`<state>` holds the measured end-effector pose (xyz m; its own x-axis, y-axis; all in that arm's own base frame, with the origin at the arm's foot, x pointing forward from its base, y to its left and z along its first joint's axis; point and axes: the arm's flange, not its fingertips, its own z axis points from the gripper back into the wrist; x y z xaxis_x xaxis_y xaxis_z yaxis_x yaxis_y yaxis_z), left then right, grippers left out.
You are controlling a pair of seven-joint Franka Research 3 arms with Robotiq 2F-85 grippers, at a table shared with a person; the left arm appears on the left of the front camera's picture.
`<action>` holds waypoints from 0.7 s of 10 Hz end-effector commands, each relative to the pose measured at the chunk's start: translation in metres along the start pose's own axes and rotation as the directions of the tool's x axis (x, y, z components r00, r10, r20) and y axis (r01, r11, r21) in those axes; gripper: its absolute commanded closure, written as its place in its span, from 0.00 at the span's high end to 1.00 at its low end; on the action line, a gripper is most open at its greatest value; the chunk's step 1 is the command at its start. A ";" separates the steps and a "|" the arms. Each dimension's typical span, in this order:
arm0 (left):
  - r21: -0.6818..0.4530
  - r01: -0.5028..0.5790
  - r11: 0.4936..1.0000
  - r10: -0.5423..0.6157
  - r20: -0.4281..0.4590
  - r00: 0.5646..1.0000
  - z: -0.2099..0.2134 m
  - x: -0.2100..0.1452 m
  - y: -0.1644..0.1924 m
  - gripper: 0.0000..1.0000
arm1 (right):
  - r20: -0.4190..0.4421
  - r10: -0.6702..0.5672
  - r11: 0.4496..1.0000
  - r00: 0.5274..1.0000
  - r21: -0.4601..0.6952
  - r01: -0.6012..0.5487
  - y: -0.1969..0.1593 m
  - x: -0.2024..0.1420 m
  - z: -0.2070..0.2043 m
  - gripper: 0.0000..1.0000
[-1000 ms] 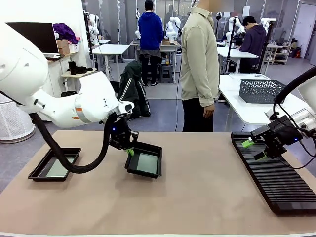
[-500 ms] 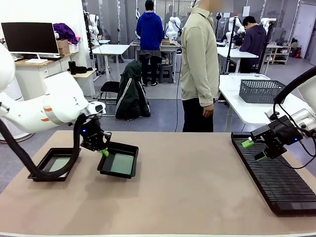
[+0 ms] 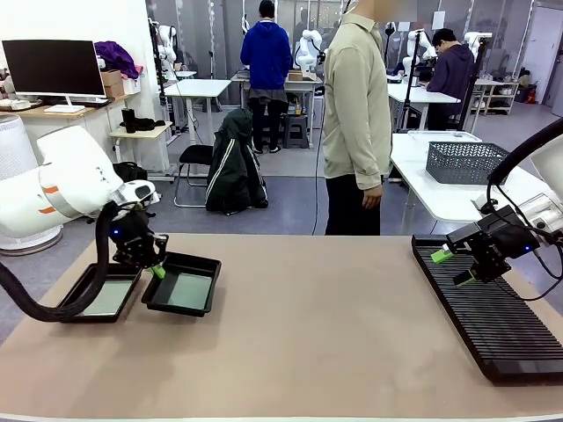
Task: Inspect and transfer BCBs to ESD trays.
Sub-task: Pick up the ESD tray and place it on the left side of the table.
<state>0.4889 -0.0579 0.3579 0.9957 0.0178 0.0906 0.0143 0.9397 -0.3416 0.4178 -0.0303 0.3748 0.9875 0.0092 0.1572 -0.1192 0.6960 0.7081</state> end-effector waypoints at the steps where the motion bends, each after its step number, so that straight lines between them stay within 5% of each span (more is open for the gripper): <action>1: -0.036 0.008 0.999 -0.009 -0.011 1.000 0.001 -0.002 0.017 0.03 | 0.008 -0.012 1.000 1.000 -0.007 0.012 0.001 0.000 -0.001 1.00; 7: 0.005 -0.006 1.000 0.006 0.011 1.000 -0.011 0.006 0.024 0.03 | 0.008 -0.012 1.000 1.000 -0.007 0.012 0.001 0.000 -0.001 1.00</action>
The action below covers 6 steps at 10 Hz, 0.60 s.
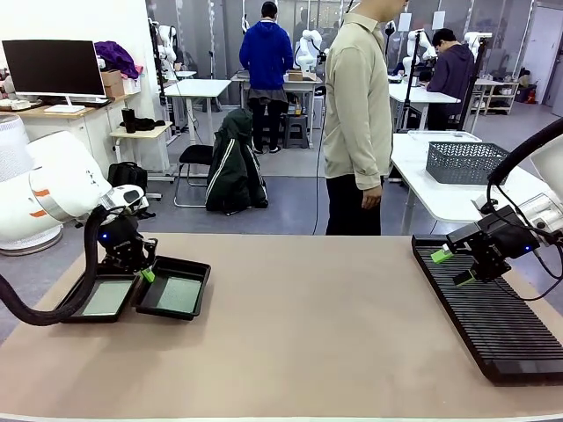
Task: Inspect and transfer BCBs to ESD trays.
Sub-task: Pick up the ESD tray and place it on the left side of the table.
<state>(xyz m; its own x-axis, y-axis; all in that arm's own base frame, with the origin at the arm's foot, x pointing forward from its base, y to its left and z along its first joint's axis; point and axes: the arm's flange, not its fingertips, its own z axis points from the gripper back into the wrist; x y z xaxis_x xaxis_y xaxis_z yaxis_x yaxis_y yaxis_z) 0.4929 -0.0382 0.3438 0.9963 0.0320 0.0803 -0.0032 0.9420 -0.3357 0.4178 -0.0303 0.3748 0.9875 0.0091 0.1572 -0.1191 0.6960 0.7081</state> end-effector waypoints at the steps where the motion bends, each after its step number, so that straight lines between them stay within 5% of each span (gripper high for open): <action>1: 0.004 0.015 1.000 -0.015 0.019 1.000 -0.007 0.003 -0.001 0.03 | 0.008 -0.012 1.000 1.000 -0.007 0.012 0.001 0.000 -0.001 1.00; 6: 0.079 -0.016 0.997 0.013 0.035 0.999 -0.020 0.008 -0.005 0.03 | 0.008 -0.012 1.000 1.000 -0.007 0.012 0.001 0.000 -0.001 1.00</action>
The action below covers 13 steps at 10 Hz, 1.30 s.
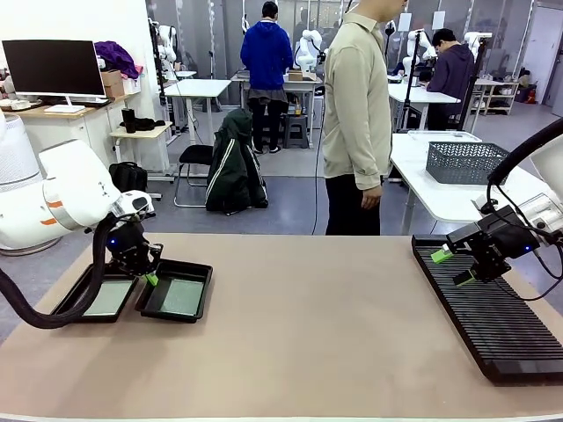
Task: Inspect and transfer BCBs to ESD trays.
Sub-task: Pick up the ESD tray and place it on the left side of the table.
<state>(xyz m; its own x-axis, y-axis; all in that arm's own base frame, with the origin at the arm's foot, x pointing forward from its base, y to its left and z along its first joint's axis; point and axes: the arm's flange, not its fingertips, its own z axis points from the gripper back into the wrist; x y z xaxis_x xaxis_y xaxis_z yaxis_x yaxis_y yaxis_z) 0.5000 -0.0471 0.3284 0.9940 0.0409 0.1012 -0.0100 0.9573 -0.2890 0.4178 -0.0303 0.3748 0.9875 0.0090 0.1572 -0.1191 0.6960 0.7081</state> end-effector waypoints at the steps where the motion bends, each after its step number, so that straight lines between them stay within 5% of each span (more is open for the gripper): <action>1: 0.037 -0.015 0.999 0.015 0.003 1.000 -0.005 0.003 -0.001 0.03 | 0.008 -0.012 1.000 1.000 -0.007 0.012 0.001 0.000 -0.001 1.00; 13: 0.210 -0.049 0.977 0.043 0.034 0.998 -0.017 0.009 -0.017 0.03 | 0.008 -0.012 1.000 1.000 -0.007 0.012 0.001 0.000 -0.001 1.00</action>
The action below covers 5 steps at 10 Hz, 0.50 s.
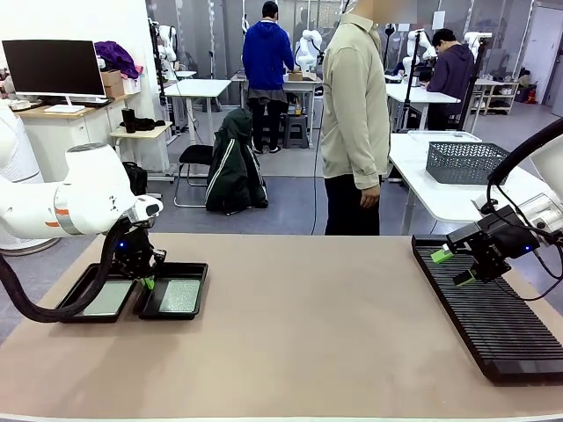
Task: Inspect and transfer BCBs to ESD trays.
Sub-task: Pick up the ESD tray and place it on the left side of the table.
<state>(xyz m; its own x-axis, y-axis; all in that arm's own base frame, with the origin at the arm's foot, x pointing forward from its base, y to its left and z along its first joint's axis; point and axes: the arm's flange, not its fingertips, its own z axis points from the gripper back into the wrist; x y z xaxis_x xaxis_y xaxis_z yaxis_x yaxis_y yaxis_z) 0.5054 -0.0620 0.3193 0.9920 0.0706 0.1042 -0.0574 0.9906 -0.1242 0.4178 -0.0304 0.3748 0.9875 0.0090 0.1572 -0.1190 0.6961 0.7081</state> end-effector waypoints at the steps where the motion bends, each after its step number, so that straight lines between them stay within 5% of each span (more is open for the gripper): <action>1: -0.011 0.002 1.000 -0.002 -0.001 1.000 0.001 0.000 0.000 0.03 | 0.008 -0.012 1.000 1.000 -0.007 0.012 0.001 0.000 -0.001 1.00; 5: 0.002 -0.002 1.000 0.002 0.000 1.000 0.000 0.000 0.000 0.03 | 0.008 -0.012 1.000 1.000 -0.007 0.012 0.001 0.000 -0.001 1.00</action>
<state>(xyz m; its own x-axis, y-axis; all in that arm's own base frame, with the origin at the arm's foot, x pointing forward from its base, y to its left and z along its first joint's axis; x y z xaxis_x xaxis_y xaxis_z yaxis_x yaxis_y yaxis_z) 0.5055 -0.0620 0.3187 0.9921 0.0709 0.1031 -0.0580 0.9907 -0.1234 0.4178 -0.0304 0.3748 0.9875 0.0090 0.1572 -0.1190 0.6961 0.7081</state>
